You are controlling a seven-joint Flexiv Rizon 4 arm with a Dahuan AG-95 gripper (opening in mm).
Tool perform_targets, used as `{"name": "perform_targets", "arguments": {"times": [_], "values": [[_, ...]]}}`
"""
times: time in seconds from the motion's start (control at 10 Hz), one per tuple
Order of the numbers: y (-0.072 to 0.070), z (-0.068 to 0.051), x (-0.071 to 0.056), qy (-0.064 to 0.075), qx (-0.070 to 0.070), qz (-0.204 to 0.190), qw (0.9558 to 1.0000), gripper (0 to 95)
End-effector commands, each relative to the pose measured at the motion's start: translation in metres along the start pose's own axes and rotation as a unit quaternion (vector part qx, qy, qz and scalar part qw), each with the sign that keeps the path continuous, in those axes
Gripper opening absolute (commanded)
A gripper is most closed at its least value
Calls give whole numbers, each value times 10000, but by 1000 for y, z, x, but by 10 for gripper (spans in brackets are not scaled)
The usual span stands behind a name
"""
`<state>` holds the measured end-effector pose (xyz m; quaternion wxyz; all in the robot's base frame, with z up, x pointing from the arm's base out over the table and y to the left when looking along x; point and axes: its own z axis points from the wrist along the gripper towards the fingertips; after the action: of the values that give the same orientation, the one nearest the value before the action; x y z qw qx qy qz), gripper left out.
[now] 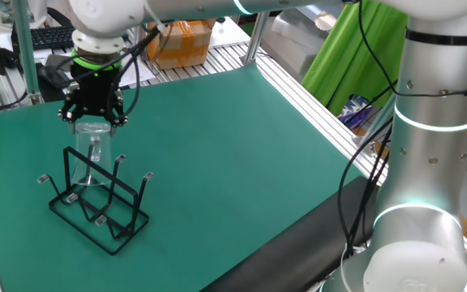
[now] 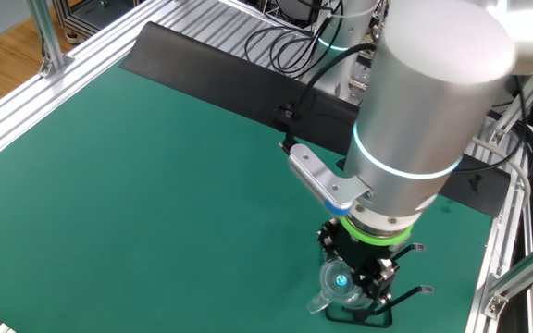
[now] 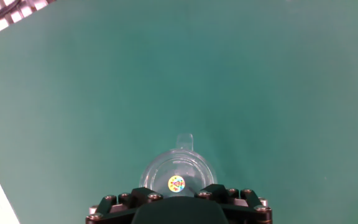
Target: Take the cup off the cup rack
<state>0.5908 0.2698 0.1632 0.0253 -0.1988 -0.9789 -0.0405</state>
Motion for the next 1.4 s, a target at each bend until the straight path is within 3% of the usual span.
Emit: {"name": "perform_targets", "arguments": {"times": [0.1, 0.4, 0.9, 1.4], "values": [[-4, -7, -6, 19, 13, -84, 10000, 0], [-8, -15, -13, 52, 26, -164, 9998, 0], [0, -35, -10, 174, 93, -205, 9996, 0], [-6, -52, -11, 191, 105, -343, 9992, 0]]}}
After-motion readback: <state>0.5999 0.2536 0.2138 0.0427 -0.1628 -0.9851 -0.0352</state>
